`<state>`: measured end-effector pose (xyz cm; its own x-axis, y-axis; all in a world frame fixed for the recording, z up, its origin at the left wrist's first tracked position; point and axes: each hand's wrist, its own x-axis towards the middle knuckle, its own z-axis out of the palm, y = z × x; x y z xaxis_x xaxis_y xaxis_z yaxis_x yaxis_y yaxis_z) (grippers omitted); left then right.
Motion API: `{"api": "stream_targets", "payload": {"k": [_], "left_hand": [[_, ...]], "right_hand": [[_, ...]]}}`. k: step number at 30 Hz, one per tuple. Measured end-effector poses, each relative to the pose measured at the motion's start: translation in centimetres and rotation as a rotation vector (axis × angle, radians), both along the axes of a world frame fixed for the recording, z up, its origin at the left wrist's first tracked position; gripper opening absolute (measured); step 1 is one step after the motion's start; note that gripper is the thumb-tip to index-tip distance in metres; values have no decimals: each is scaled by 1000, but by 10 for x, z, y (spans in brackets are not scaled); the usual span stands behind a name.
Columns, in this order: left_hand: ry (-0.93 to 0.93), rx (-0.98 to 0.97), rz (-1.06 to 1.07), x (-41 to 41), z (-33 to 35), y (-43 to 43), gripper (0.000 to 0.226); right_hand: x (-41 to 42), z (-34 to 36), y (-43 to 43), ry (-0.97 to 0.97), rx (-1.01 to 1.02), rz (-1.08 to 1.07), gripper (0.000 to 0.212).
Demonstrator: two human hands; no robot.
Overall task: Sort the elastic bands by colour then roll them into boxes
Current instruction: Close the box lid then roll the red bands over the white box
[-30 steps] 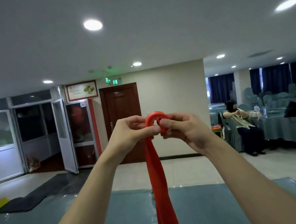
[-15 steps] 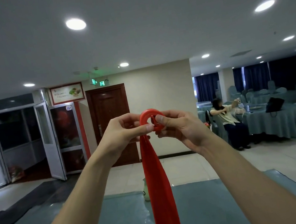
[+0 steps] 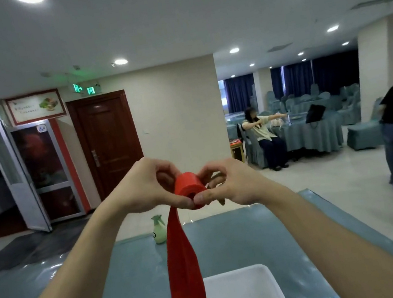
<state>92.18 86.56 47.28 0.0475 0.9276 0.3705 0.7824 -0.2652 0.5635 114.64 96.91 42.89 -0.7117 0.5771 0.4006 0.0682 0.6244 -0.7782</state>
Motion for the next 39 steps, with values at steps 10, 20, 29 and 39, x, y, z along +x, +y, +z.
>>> {"api": "stream_targets", "payload": {"k": [10,20,29,39], "left_hand": [[235,-165,24,91,-46,19,68],[-178,-164,-40,130,-152,-12,70],[-389,-162,-11,150,-191,-21,63],[467,-266,29,130,-168,-37,50]], "right_hand": [[79,-57,9,-69,14,-15,56],[133,-165,-15,260,-296,-1,40],[139,-225,-48,469,-586,-44,37],[108,-201,-60,-214,-159,-110,47]]}}
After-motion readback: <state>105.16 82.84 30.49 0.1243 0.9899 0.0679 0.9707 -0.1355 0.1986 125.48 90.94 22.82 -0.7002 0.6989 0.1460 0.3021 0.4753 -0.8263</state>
